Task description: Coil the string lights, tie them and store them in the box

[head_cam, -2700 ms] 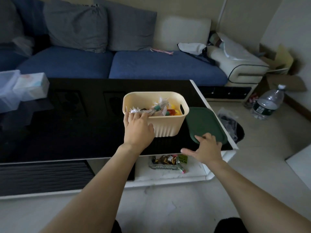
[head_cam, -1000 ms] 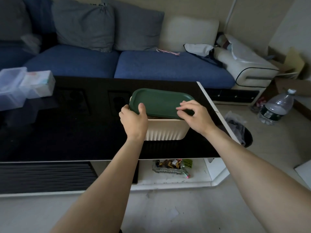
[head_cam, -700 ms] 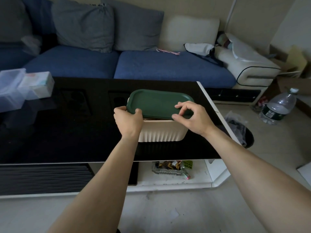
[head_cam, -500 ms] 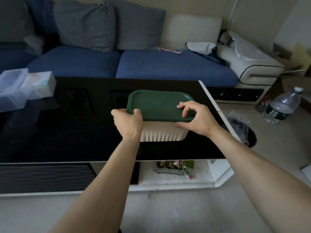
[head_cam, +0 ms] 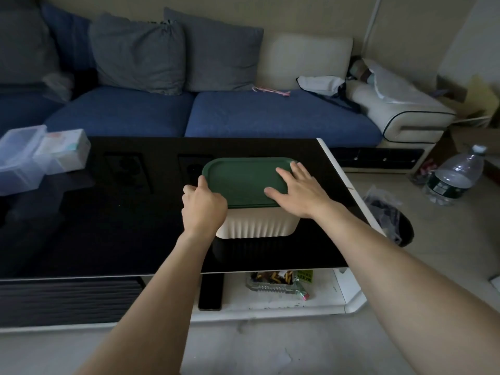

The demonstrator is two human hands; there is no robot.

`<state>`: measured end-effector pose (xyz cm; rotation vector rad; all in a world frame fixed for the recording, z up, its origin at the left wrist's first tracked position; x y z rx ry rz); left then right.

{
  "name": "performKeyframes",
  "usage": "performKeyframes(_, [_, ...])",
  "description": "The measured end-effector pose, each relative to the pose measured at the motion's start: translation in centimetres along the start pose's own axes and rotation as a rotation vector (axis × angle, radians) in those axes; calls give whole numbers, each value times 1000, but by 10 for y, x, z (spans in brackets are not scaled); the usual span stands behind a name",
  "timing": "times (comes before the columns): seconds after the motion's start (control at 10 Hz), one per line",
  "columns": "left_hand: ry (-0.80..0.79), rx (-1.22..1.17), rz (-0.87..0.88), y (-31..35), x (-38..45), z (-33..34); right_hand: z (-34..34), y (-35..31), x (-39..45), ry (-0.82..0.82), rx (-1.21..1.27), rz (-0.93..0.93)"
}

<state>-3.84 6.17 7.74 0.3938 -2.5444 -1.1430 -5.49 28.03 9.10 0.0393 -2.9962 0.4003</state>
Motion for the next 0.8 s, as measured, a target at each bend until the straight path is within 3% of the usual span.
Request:
performKeyframes(0.3, [25,37,104,3,34,17,3,5,38,95,-65,8])
performKeyframes(0.6, [2,39,57,19,75,51,7,19,94,15,-119,123])
performKeyframes(0.7, [-74,29,36,23,85,53,5,12,90,102,-71,236])
performKeyframes(0.8, [-154,20,-42,27,82,51,1,-2,73,393,-270,102])
Point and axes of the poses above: each hand's wrist, its own x-axis towards the middle knuckle, its own z-axis out of the palm, y = z × x, the point moved 3 cm from there along x, towards the middle knuckle, and after that the axes turned 12 degrees about y, right-handed, at the moved point
